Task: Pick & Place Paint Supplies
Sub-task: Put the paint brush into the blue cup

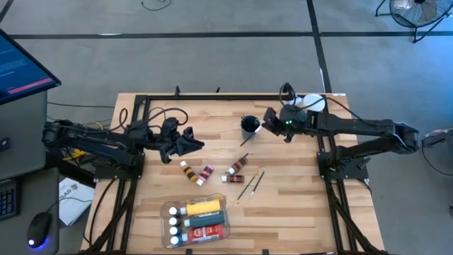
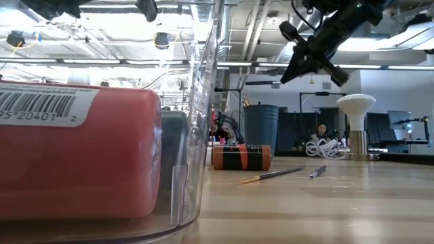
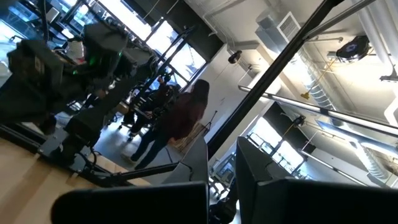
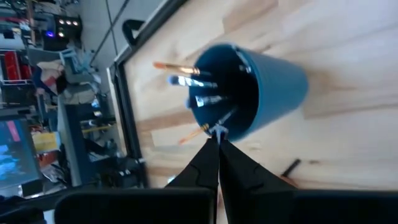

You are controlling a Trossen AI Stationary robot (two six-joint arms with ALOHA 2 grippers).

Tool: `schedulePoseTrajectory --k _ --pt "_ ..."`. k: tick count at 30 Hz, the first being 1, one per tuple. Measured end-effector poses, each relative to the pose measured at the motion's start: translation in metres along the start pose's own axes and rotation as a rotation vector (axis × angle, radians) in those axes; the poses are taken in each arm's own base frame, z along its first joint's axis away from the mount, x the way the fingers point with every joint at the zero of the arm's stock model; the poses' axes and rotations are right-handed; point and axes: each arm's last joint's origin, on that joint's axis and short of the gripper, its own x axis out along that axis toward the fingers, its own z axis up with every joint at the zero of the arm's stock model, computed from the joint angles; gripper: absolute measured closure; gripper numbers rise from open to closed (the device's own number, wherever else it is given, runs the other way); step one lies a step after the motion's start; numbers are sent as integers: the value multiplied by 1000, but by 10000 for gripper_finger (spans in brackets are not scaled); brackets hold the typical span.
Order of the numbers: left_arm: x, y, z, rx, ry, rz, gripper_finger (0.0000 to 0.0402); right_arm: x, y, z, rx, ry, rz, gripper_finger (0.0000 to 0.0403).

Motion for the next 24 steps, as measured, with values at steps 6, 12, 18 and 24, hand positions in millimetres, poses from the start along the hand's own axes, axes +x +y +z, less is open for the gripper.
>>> schedulePoseTrajectory --k 6,12,18,24 --pt "0 2 -2 -3 16 15 400 -7 2 12 -2 -37 30 403" --pt "0 2 -2 -2 19 21 400 -14 4 25 -14 -80 56 403" --pt "0 6 -5 -6 45 66 400 -21 5 37 -28 -125 74 403" --pt "0 7 -5 -6 41 82 400 -22 4 43 -73 -151 70 403"
